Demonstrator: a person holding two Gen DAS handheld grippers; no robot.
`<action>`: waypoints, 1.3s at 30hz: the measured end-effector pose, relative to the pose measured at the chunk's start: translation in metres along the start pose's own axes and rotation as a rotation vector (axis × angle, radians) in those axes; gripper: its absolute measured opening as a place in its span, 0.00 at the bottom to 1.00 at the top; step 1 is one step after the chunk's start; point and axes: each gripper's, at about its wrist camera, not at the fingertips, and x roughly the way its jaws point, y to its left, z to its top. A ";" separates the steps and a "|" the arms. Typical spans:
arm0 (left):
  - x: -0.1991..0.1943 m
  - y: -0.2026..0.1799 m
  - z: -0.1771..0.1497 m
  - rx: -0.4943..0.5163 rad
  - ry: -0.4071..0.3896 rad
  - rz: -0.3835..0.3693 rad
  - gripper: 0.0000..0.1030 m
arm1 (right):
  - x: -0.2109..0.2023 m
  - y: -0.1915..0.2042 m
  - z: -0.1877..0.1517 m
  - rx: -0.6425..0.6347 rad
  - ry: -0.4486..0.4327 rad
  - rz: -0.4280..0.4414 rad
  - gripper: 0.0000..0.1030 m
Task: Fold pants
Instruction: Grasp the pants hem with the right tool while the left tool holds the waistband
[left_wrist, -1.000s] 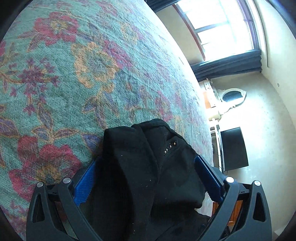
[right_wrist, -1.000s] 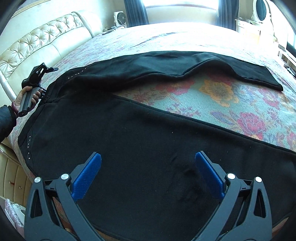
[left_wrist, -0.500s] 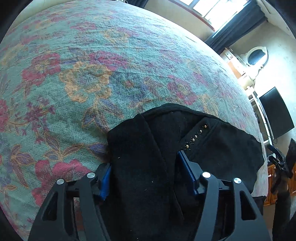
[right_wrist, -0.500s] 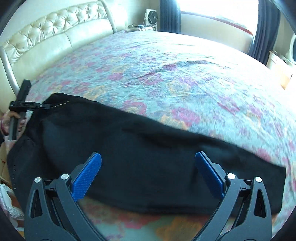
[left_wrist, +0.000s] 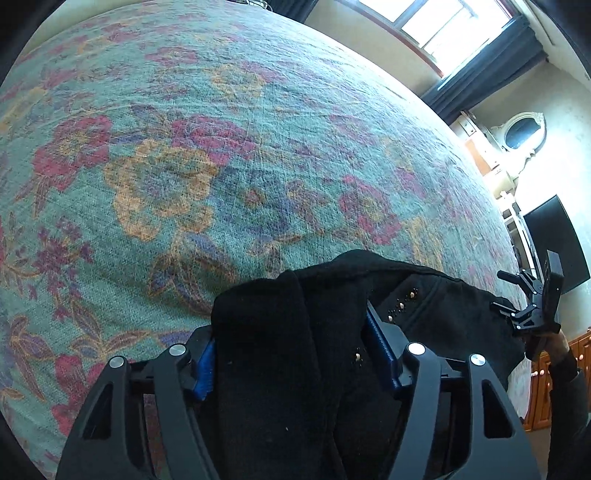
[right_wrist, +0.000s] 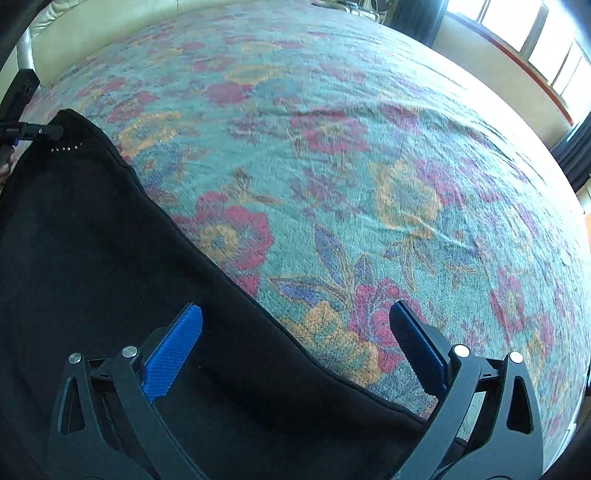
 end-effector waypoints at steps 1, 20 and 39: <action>0.001 -0.001 0.000 0.023 -0.006 0.008 0.63 | 0.006 -0.001 0.000 0.003 0.023 0.003 0.98; -0.029 -0.017 -0.013 0.007 -0.093 -0.131 0.15 | -0.091 0.033 -0.036 -0.005 -0.238 0.026 0.06; -0.149 0.010 -0.222 -0.109 -0.111 -0.311 0.46 | -0.191 0.252 -0.267 -0.058 -0.323 -0.152 0.06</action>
